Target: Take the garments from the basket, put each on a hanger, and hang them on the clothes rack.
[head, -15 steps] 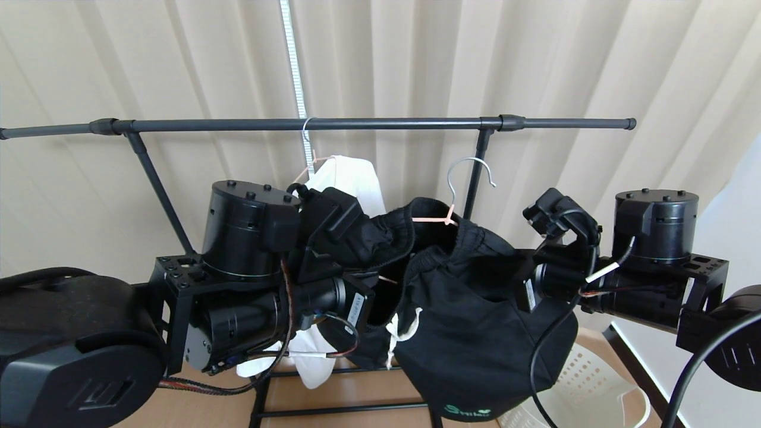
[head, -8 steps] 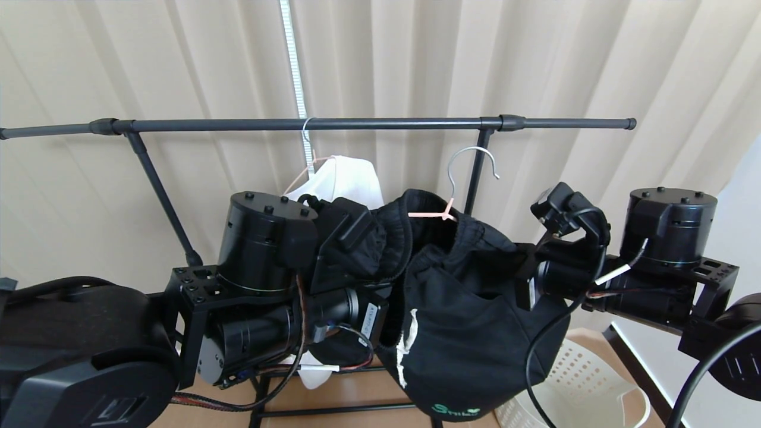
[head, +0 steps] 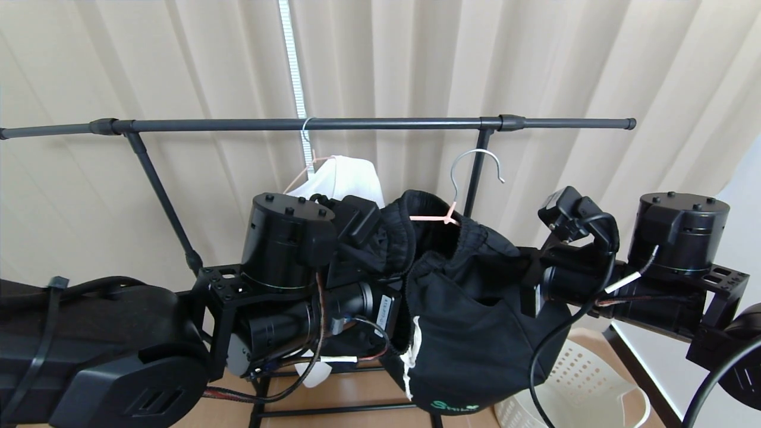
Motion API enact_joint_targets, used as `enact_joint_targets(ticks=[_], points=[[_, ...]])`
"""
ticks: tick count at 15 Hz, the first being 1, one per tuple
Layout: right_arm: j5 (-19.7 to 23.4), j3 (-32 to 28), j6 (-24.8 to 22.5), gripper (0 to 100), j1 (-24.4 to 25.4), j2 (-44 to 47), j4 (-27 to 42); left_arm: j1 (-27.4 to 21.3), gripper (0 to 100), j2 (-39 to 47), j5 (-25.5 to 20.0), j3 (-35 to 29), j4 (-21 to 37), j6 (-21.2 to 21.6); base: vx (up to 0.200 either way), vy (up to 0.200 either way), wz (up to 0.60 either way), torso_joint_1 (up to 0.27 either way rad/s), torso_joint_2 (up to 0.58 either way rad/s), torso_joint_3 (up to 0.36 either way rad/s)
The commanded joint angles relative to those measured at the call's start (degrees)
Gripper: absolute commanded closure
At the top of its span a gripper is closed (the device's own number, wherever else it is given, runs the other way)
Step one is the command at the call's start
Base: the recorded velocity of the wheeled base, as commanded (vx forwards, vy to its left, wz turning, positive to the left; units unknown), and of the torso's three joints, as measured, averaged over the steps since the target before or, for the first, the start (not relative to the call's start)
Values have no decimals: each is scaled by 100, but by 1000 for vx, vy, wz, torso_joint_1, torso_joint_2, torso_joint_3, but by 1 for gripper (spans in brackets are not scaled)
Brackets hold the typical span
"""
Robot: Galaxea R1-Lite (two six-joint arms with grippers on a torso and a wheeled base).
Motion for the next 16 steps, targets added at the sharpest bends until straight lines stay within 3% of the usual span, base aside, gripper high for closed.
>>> enact_joint_targets(ticks=[1, 7, 8, 16], points=[[14, 23, -1, 100, 3, -72, -2, -17, 100, 96, 1, -11, 0, -1, 0, 0, 0, 0, 0, 0], [14, 76, -1, 100, 3, -152, -2, -52, 100, 228, 19, -11, -326, 7, 0, 0, 0, 0, 0, 0], [14, 93, -1, 100, 3, -160, -2, -78, 0, 246, 19, -20, -326, 7, 0, 0, 0, 0, 0, 0], [49, 67, -10, 100, -14, -81, -2, -377, 0, -624, 221, 665, -361, 25, 0, 0, 0, 0, 0, 0]])
